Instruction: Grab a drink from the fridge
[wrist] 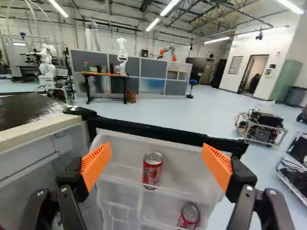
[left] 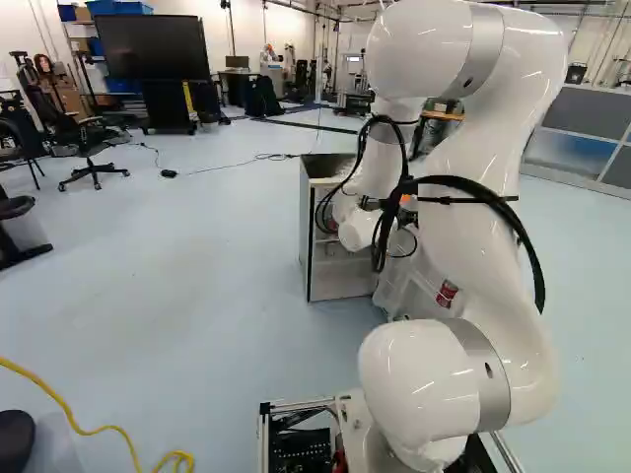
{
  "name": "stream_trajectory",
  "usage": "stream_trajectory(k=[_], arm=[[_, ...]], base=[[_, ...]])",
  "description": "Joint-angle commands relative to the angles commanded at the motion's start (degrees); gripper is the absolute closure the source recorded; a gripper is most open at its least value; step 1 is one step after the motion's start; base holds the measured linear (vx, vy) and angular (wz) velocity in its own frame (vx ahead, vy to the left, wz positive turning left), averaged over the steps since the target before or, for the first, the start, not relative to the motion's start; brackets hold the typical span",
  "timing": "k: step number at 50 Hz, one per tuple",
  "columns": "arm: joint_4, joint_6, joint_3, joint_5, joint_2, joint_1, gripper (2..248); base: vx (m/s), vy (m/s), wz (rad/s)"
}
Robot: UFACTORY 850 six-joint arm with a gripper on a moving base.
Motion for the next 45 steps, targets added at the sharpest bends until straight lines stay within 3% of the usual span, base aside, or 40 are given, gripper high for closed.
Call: stream_trajectory(k=[19, 45], arm=[[-11.5, 0.0, -2.5, 0.9, -4.5, -0.5, 3], [-27.1, 0.0, -6.2, 2.3, -10.4, -3.0, 3]], base=[[0.0, 0.0, 0.0], [0.0, 0.0, 0.0]])
